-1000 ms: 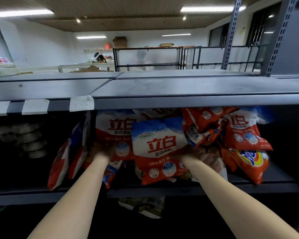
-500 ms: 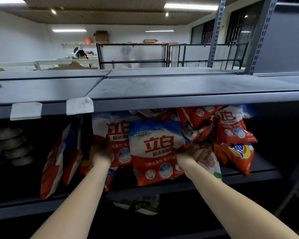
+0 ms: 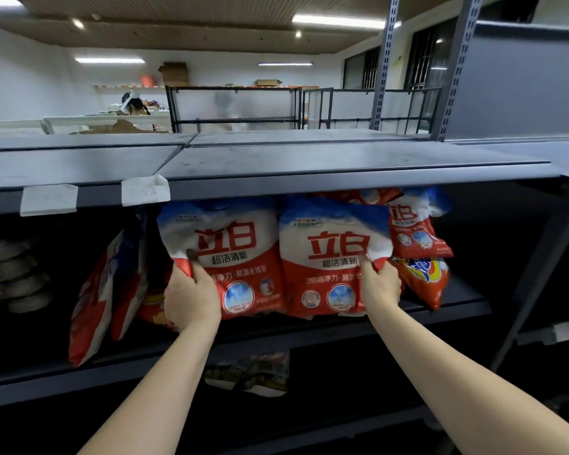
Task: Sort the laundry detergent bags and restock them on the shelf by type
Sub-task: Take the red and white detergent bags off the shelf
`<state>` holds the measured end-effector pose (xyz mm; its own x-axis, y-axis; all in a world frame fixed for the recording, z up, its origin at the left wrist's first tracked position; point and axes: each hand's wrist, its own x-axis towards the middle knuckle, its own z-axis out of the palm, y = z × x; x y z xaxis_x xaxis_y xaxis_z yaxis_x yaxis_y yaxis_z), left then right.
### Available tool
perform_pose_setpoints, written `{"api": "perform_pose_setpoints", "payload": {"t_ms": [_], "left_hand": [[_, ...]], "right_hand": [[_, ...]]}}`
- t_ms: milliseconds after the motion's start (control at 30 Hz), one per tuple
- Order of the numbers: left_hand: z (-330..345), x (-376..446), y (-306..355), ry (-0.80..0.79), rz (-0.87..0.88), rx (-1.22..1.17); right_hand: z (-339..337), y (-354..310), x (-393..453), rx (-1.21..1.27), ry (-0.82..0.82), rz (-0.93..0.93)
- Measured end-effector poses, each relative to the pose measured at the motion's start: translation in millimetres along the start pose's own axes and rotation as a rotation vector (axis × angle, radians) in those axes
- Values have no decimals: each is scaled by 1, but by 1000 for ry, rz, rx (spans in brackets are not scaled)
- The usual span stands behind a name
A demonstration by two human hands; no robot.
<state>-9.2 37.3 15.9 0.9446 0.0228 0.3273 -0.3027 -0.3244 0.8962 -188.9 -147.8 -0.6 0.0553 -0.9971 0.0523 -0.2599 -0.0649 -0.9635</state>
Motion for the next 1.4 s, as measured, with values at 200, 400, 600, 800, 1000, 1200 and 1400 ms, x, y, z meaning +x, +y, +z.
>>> {"api": "perform_pose_setpoints", "payload": {"t_ms": [200, 400, 600, 800, 1000, 1200, 1400], "left_hand": [[11, -31, 22, -115, 118, -112], [43, -78, 39, -300, 139, -162], [75, -128, 50, -448, 168, -232], [101, -195, 80, -556, 175, -318], [136, -279, 113, -626, 160, -346], [177, -374, 157, -657, 122, -354], [211, -457, 227, -704, 100, -410]], "right_hand": [[-54, 12, 4, -76, 280, 39], [-114, 35, 2, -77, 489, 83], [-186, 69, 4, -42, 700, 153], [-276, 92, 10, -83, 826, 260], [-360, 122, 43, -119, 926, 294], [-452, 142, 85, -66, 957, 248], [-541, 148, 127, -74, 986, 239]]}}
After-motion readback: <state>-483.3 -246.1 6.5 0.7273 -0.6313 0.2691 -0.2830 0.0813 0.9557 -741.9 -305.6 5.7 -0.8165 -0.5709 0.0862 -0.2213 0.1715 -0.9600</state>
